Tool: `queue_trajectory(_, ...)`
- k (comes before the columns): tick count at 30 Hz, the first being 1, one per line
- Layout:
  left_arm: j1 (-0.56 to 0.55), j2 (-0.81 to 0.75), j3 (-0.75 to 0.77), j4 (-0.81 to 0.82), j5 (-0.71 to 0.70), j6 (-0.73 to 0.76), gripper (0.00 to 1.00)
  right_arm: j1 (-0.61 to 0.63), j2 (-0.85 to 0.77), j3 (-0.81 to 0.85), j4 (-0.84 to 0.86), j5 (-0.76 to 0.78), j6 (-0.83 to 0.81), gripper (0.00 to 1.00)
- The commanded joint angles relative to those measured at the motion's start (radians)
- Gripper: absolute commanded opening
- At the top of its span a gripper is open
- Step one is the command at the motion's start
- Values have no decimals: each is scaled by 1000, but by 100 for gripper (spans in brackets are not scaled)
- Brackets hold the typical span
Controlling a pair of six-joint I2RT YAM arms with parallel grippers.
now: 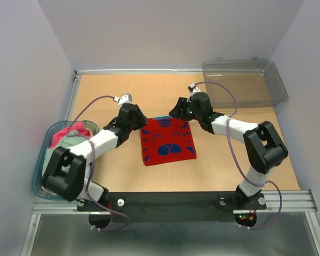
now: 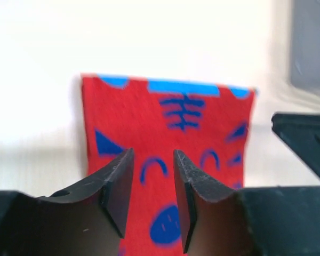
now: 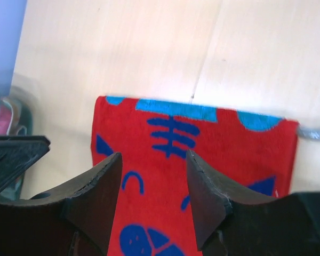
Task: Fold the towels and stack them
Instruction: Fold the towel
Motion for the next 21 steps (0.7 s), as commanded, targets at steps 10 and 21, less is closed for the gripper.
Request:
queue_trajectory(10, 87, 384, 51, 303, 56, 26, 33, -55, 337, -66, 537, 38, 75, 57)
queue_trajectory(21, 92, 377, -4, 304, 68, 43, 28, -153, 199, -256, 634, 115, 0, 59)
